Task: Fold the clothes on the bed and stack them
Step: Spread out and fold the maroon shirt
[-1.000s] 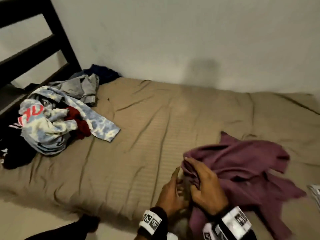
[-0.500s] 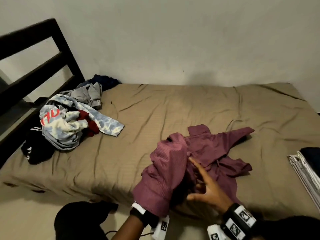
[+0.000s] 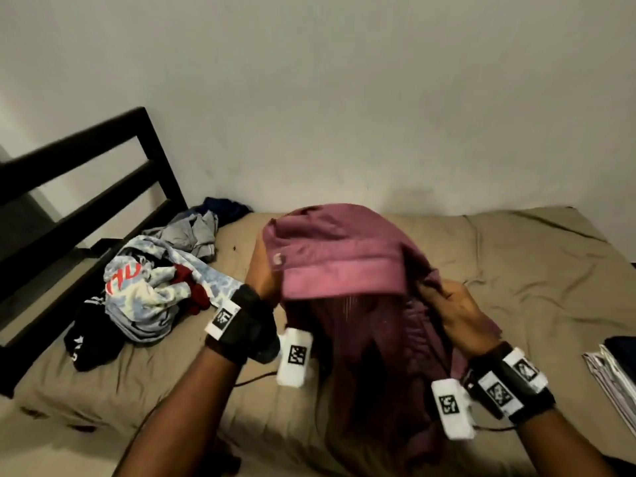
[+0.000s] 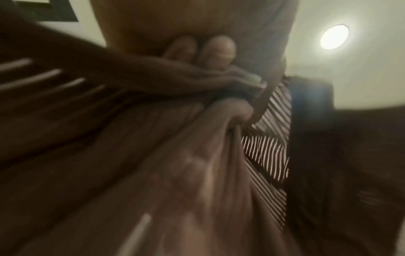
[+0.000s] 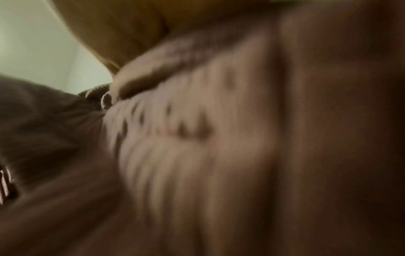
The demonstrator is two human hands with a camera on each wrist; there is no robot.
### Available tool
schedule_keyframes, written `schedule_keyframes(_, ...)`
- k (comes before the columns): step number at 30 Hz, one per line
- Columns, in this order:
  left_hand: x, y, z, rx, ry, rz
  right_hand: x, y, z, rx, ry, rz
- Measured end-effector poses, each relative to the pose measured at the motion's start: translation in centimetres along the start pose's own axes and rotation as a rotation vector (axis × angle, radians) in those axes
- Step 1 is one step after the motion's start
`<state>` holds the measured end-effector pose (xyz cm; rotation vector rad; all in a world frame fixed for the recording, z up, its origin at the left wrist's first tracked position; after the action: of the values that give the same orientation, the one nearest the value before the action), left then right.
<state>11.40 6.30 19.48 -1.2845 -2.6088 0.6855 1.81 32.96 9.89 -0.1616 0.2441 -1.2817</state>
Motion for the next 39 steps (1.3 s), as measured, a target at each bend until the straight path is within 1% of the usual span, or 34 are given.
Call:
schedule_keyframes(1,0.1,-0.6,-0.3,-0.056,0.023,0.026,-0.5,-0.5,1.2,0.003,-0.068,-0.035)
schedule_keyframes(2,0.2,-1.1,-0.5,-0.118,0.026,0.053,-1.2,-1.0,1.4,0.011,-0.069,-0.073)
schedule_keyframes(3,0.2,-1.7,-0.2,-0.167,-0.011,0.076,-1.9,-1.4,1.4,0.028,-0.016,-0.113)
schedule_keyframes(4,0.2,-2.0,0.5,-0.220,-0.084,0.086,-2.9,-2.0,-0.6,0.045,0.078,-0.142)
schedule_keyframes(6,-0.1,-1.4,3.7,-0.344,-0.192,0.125,-5.0,-2.2,-6.0,0.124,0.249,-0.122)
schedule_keyframes(8,0.2,1.0,7.6,-0.434,-0.285,0.179,-7.0,-1.3,-14.0,0.402,0.461,-0.044)
schedule_keyframes(9,0.3,2.4,9.6,-0.463,-0.321,0.205,-7.8,-0.4,-17.8,0.433,0.575,-0.024)
schedule_keyframes(10,0.4,3.9,11.9,-0.533,-0.336,0.213,-7.9,1.1,-20.4,0.434,0.601,-0.013)
schedule_keyframes(11,0.6,5.4,13.7,-0.615,-0.360,0.217,-7.7,2.6,-21.6,0.465,0.551,-0.022)
schedule_keyframes(12,0.7,6.8,15.9,-0.693,-0.373,0.214,-7.1,4.2,-21.1,0.514,0.451,-0.056)
schedule_keyframes(13,0.8,8.2,17.6,-0.755,-0.407,0.215,-6.6,5.6,-20.9,0.562,0.376,-0.081)
schedule_keyframes(14,0.9,9.1,18.7,-0.781,-0.454,0.200,-6.3,6.5,-21.1,0.640,0.262,-0.097)
schedule_keyframes(15,1.0,10.0,19.4,-0.778,-0.500,0.195,-6.2,7.6,-21.1,0.687,0.201,-0.094)
schedule_keyframes(16,1.0,10.3,20.0,-0.768,-0.528,0.189,-5.7,8.1,-21.0,0.669,0.173,-0.096)
schedule_keyframes(18,1.5,10.2,19.6,-0.732,-0.531,0.174,-4.3,9.0,-20.9,0.594,0.222,-0.037)
schedule_keyframes(19,1.8,9.8,19.2,-0.706,-0.516,0.156,-3.4,9.4,-20.9,0.549,0.327,0.027)
schedule_keyframes(21,2.3,8.6,18.2,-0.647,-0.498,0.120,-1.6,9.7,-21.4,0.399,0.678,0.164)
schedule_keyframes(22,2.5,7.9,17.6,-0.602,-0.488,0.096,-0.7,9.5,-21.6,0.363,0.821,0.192)
schedule_keyframes(24,2.7,6.8,16.1,-0.518,-0.496,0.060,1.1,8.6,-21.2,0.303,0.989,0.212)
schedule_keyframes(26,2.2,5.9,14.7,-0.436,-0.508,0.056,2.3,7.6,-20.0,0.198,1.156,0.219)
schedule_keyframes(27,1.7,5.4,14.4,-0.407,-0.504,0.049,2.7,7.0,-19.1,0.162,1.191,0.206)
schedule_keyframes(28,1.1,4.9,14.2,-0.386,-0.482,0.038,2.8,6.1,-18.1,0.145,1.170,0.168)
schedule_keyframes(29,0.4,4.3,14.1,-0.369,-0.450,0.020,2.6,5.1,-16.8,0.151,1.095,0.115)
schedule_keyframes(31,-0.8,2.8,13.5,-0.331,-0.396,-0.055,1.9,2.8,-13.8,0.159,0.878,0.006)
schedule_keyframes(32,-1.2,1.9,12.9,-0.303,-0.376,-0.094,1.5,1.8,-12.0,0.118,0.786,-0.056)
schedule_keyframes(35,-2.1,-0.8,10.1,-0.227,-0.334,-0.201,1.0,-1.2,-5.0,-0.080,0.556,-0.212)
schedule_keyframes(37,-2.7,-2.5,8.3,-0.187,-0.277,-0.229,0.8,-3.1,-0.5,-0.170,0.313,-0.284)
schedule_keyframes(39,-3.0,-4.0,6.5,-0.120,-0.329,-0.208,0.4,-5.0,3.5,-0.209,0.096,-0.337)
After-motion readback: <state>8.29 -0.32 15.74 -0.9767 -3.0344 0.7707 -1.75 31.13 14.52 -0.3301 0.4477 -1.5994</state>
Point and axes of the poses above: each hand's wrist, its own y-axis away from the middle knuckle, its own x-axis out of the palm, z = x × y, the point moved 1 cm from there along -y, towards the middle knuckle, and after that the axes turned 12 degrees about -z, right-handed, at the moved point
